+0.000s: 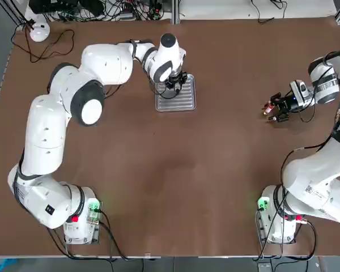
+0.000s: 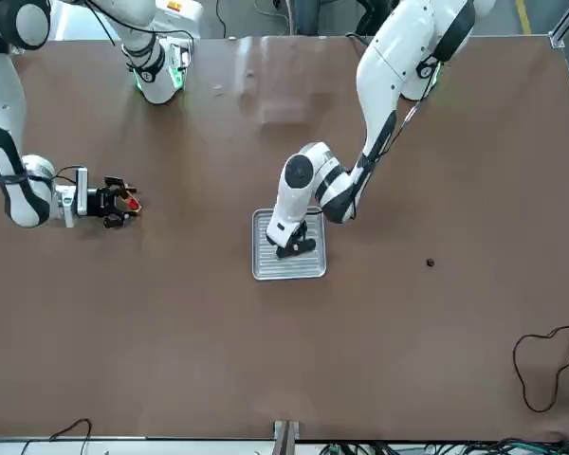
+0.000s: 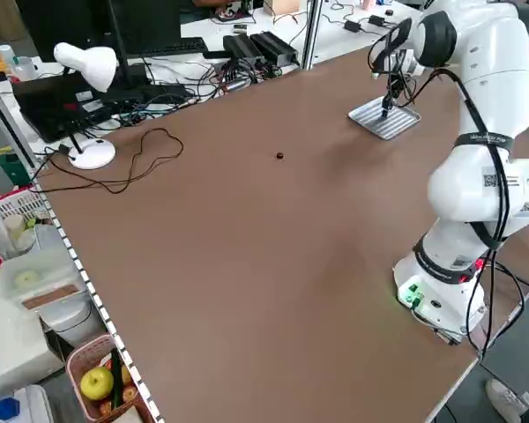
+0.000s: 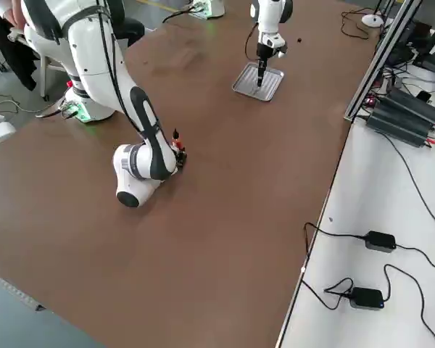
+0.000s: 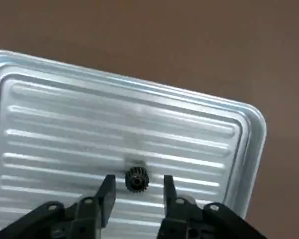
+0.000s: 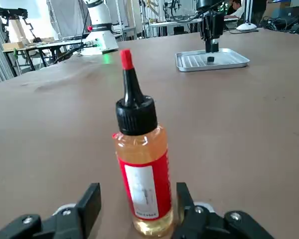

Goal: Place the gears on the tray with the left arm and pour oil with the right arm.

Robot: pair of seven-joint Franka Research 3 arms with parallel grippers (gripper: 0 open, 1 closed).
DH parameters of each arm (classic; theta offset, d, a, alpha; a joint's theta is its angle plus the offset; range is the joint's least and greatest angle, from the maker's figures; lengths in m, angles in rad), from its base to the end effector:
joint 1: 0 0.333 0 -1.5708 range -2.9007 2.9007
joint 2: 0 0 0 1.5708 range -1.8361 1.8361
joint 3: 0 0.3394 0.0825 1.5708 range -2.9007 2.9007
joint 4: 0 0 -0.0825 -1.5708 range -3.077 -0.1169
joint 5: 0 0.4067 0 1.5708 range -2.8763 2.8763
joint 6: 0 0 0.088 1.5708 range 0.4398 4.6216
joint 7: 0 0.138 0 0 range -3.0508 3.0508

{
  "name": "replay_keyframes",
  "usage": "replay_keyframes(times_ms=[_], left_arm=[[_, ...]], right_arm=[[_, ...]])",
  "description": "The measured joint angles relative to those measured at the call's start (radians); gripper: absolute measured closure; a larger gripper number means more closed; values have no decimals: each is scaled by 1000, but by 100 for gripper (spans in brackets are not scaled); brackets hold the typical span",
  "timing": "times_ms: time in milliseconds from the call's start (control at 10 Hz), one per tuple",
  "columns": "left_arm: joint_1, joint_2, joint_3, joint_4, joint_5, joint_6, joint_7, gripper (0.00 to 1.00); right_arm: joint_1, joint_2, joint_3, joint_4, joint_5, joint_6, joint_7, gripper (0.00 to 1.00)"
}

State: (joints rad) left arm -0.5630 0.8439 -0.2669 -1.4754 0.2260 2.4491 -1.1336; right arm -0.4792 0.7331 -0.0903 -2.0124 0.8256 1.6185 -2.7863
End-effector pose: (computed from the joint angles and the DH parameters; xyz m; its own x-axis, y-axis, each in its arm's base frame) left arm 0.5492 -0.5420 0.1716 0.9688 0.2439 0.0437 0.2341 -0.9588 0.1606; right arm 0.4483 -0.1767 0.0600 0.0365 0.3589 0.9327 0.9885 0.1239 -0.0863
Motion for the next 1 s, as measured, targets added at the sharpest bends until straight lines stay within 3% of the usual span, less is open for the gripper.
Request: replay_keyframes(times_ms=[100, 200, 400, 500, 700, 1000], left_arm=[[11, -5, 0, 6, 0, -24, 0, 31], [20, -13, 0, 10, 0, -53, 0, 19], [45, -58, 1, 7, 0, -159, -14, 18], [72, -100, 5, -22, 0, -198, -16, 18], [191, -228, 10, -175, 3, -212, 13, 22], [464, -369, 6, -409, 6, -178, 316, 22]], right_arm=[[1, 1, 0, 0, 1, 0, 0, 31], [1, 2, 0, 0, 1, 0, 0, 39], [2, 2, 0, 0, 2, 0, 0, 54], [2, 2, 0, 0, 2, 0, 0, 56], [2, 2, 0, 0, 3, 0, 0, 63], [6, 3, 1, 0, 19, -1, 0, 63]])
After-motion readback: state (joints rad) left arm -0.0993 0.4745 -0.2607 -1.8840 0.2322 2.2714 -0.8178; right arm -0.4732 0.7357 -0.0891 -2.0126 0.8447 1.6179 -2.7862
